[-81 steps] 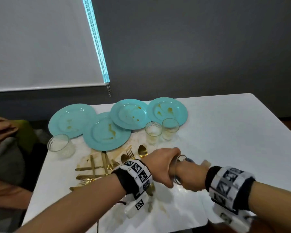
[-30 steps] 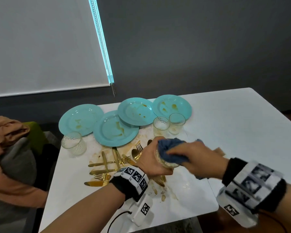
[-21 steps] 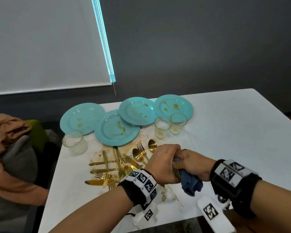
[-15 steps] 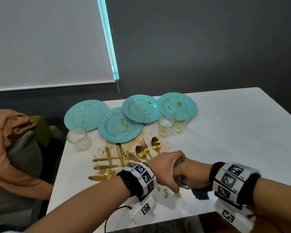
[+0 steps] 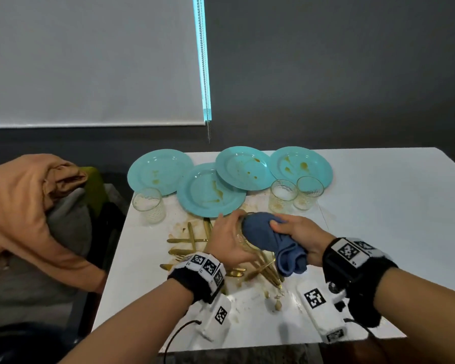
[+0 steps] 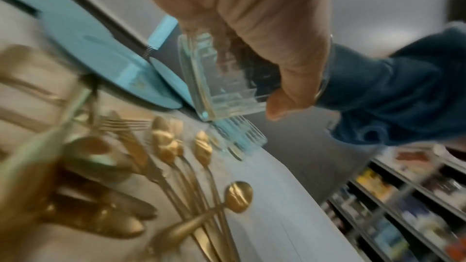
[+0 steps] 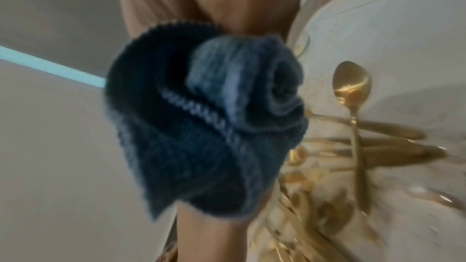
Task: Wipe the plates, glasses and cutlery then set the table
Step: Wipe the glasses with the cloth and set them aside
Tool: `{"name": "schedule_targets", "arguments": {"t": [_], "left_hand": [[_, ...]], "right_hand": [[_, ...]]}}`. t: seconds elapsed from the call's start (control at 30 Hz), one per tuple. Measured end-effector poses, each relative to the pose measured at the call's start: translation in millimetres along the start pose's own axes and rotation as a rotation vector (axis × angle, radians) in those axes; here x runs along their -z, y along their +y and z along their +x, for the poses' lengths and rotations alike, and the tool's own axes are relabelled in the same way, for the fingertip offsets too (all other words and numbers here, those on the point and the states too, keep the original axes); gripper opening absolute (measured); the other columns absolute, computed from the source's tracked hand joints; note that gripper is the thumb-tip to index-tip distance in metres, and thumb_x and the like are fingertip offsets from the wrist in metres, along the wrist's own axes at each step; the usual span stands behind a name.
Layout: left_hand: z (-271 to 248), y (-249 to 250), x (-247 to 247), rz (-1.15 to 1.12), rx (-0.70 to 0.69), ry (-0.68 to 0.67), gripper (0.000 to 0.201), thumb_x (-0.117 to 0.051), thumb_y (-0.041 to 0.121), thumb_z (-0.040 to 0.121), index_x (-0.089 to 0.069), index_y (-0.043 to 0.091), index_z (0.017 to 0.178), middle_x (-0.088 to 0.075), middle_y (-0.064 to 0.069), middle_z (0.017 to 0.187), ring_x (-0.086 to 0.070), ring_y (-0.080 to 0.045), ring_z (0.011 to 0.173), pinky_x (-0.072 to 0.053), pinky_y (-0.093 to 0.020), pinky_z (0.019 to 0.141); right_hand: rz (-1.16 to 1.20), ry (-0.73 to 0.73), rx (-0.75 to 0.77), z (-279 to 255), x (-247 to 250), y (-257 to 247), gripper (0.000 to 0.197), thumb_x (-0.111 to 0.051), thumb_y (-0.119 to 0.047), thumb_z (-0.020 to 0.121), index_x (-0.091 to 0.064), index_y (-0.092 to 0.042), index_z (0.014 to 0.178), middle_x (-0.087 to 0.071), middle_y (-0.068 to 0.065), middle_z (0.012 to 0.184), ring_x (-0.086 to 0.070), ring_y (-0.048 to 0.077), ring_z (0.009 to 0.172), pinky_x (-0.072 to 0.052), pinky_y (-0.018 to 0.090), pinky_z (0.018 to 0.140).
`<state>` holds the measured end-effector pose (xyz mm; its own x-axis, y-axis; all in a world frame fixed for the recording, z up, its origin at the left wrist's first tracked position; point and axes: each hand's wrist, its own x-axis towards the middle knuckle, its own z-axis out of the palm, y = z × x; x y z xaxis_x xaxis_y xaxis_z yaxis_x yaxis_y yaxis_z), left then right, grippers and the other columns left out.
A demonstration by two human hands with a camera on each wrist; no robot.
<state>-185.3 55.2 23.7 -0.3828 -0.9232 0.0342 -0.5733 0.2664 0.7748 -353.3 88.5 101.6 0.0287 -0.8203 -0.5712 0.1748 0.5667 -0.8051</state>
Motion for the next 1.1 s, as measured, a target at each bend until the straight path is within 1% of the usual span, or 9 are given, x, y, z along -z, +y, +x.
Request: {"name": "schedule_targets", "arguments": {"t": [0.1, 0.23, 0.33, 0.43, 0.5, 0.63, 0.77, 0.93, 1.1], "left_hand": [[-11, -33, 20, -0.087, 0.169, 0.151, 0.099, -0.085, 0.042, 0.041, -0.043, 0.023, 0.129, -0.046, 0.008, 0.111, -0.044, -0.014, 0.112, -0.039, -0.032, 0.102], [-22, -82, 50, -0.137, 0.358, 0.303, 0.091, -0.089, 0.023, 0.049, -0.043, 0.023, 0.128, -0.049, -0.002, 0.12, -0.044, -0.021, 0.116, -0.037, -0.024, 0.096], [-31, -113, 74, -0.089, 0.46, 0.411, 0.089, -0.089, 0.026, 0.052, -0.045, 0.019, 0.128, -0.049, -0.005, 0.125, -0.04, -0.027, 0.121, -0.033, -0.03, 0.098], [-37, -137, 91, -0.083, 0.549, 0.496, 0.091, -0.091, 0.031, 0.048, -0.047, 0.017, 0.127, -0.051, -0.007, 0.126, -0.041, -0.03, 0.122, -0.033, -0.039, 0.104], [-41, -149, 97, -0.104, 0.598, 0.531, 0.09, -0.092, 0.027, 0.049, -0.048, 0.018, 0.126, -0.054, -0.008, 0.125, -0.043, -0.029, 0.122, -0.034, -0.039, 0.102], [-44, -160, 97, -0.146, 0.623, 0.566, 0.092, -0.094, 0.024, 0.046, -0.049, 0.015, 0.126, -0.058, -0.008, 0.123, -0.052, -0.026, 0.118, -0.04, -0.037, 0.099], [-44, -161, 96, -0.19, 0.644, 0.562, 0.095, -0.093, 0.021, 0.049, -0.046, 0.013, 0.13, -0.056, -0.007, 0.128, -0.052, -0.024, 0.12, -0.039, -0.032, 0.098], [-44, -162, 97, -0.234, 0.681, 0.555, 0.097, -0.092, 0.021, 0.052, -0.041, 0.014, 0.135, -0.052, -0.006, 0.135, -0.049, -0.023, 0.125, -0.037, -0.032, 0.102], [-43, -163, 101, -0.214, 0.711, 0.521, 0.104, -0.093, 0.022, 0.051, -0.037, 0.014, 0.138, -0.047, -0.008, 0.139, -0.042, -0.026, 0.13, -0.035, -0.036, 0.106]], "right_hand": [[-0.018, -0.006, 0.054, 4, 1, -19, 0.016, -0.047, -0.005, 0.095, -0.062, -0.009, 0.101, -0.07, 0.005, 0.083, -0.068, 0.016, 0.067, -0.056, 0.022, 0.057], [-0.084, -0.001, 0.06, 13, -1, -32, 0.02, -0.047, -0.004, 0.094, -0.06, -0.006, 0.11, -0.068, 0.01, 0.087, -0.067, 0.018, 0.067, -0.055, 0.022, 0.051], [-0.146, 0.049, 0.046, 22, -5, -34, 0.023, -0.047, -0.005, 0.095, -0.058, -0.007, 0.115, -0.066, 0.011, 0.089, -0.062, 0.023, 0.074, -0.055, 0.025, 0.051], [-0.258, 0.069, 0.029, 31, -9, -30, 0.025, -0.049, -0.006, 0.095, -0.058, -0.005, 0.118, -0.066, 0.013, 0.092, -0.062, 0.025, 0.077, -0.054, 0.031, 0.061], [-0.301, 0.071, 0.01, 36, -12, -26, 0.027, -0.051, -0.007, 0.094, -0.058, -0.004, 0.12, -0.065, 0.015, 0.097, -0.062, 0.026, 0.08, -0.052, 0.033, 0.064], [-0.314, 0.094, -0.016, 42, -11, -18, 0.028, -0.051, -0.007, 0.094, -0.057, -0.002, 0.121, -0.064, 0.018, 0.101, -0.061, 0.027, 0.081, -0.051, 0.034, 0.068], [-0.299, 0.117, -0.021, 46, -5, -15, 0.027, -0.051, -0.006, 0.094, -0.058, -0.003, 0.12, -0.064, 0.019, 0.106, -0.061, 0.029, 0.085, -0.051, 0.037, 0.073], [-0.271, 0.127, -0.023, 46, 1, -17, 0.02, -0.05, -0.007, 0.094, -0.06, -0.008, 0.112, -0.066, 0.013, 0.094, -0.063, 0.026, 0.079, -0.051, 0.033, 0.065], [-0.267, 0.118, -0.034, 45, 5, -14, 0.02, -0.049, -0.007, 0.095, -0.059, -0.007, 0.113, -0.065, 0.013, 0.094, -0.062, 0.025, 0.078, -0.055, 0.028, 0.057]]}}
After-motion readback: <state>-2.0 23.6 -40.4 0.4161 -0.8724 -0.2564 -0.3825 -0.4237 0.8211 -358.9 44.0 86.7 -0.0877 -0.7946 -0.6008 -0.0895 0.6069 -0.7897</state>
